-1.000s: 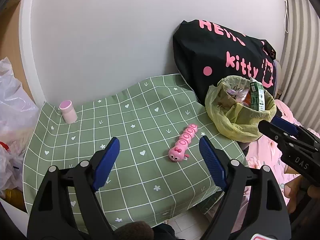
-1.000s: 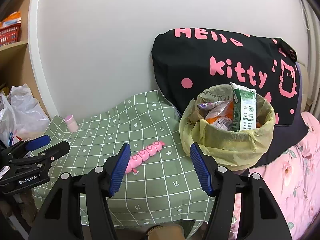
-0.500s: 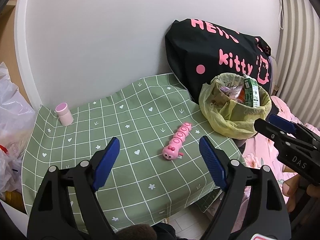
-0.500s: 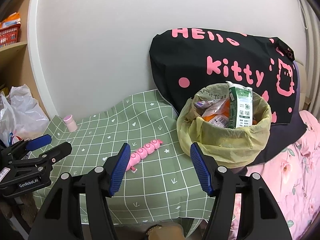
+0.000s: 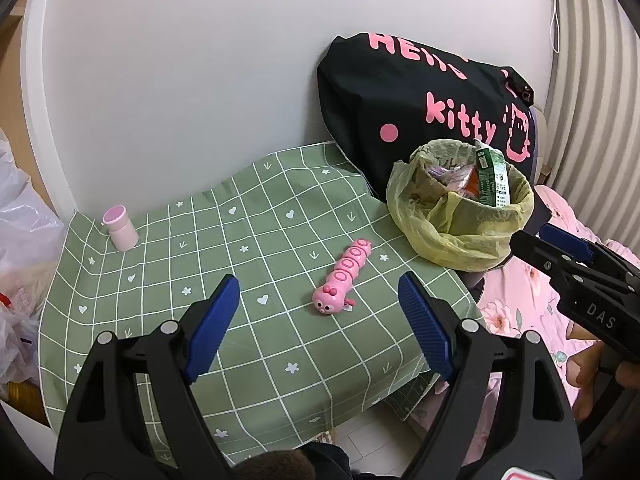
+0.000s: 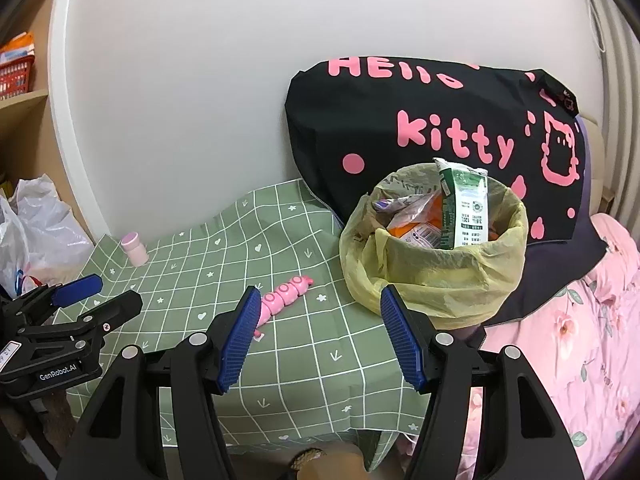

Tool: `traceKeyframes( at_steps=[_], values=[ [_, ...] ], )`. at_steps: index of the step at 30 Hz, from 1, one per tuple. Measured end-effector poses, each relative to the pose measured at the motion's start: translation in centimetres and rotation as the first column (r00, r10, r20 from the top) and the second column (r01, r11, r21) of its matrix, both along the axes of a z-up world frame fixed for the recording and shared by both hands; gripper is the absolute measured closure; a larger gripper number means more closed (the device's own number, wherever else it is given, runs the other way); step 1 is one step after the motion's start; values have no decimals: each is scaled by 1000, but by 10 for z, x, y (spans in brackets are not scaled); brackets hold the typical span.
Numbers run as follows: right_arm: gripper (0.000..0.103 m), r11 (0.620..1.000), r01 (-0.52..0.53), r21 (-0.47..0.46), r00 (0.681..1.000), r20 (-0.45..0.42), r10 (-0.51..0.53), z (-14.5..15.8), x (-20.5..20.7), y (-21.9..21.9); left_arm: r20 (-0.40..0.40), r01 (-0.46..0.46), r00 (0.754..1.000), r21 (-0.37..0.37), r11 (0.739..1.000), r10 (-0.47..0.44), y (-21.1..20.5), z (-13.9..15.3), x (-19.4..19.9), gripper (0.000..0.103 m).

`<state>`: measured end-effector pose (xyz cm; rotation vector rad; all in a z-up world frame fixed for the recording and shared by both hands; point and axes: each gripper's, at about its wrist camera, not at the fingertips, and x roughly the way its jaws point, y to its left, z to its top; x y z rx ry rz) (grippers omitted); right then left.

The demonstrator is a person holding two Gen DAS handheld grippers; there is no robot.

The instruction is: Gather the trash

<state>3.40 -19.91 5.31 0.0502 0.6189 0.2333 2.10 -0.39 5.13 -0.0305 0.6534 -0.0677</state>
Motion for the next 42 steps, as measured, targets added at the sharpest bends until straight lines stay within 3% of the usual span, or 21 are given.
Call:
traceKeyframes(
  at_steps=[35, 39, 42],
  values=[
    [44, 1000, -7, -10, 1000, -9, 7, -2, 2, 0, 4, -11, 1000, -4, 1000, 11, 2, -4, -1, 26],
    [44, 1000, -11, -21, 999, -42, 10, -15, 15, 5, -73, -32, 997, -58, 998, 27, 17, -20, 15, 26],
    [44, 997, -76, 1, 992, -102, 76, -31, 39, 23, -181, -130, 977, -107, 986, 109, 56, -46, 35, 26]
  ],
)
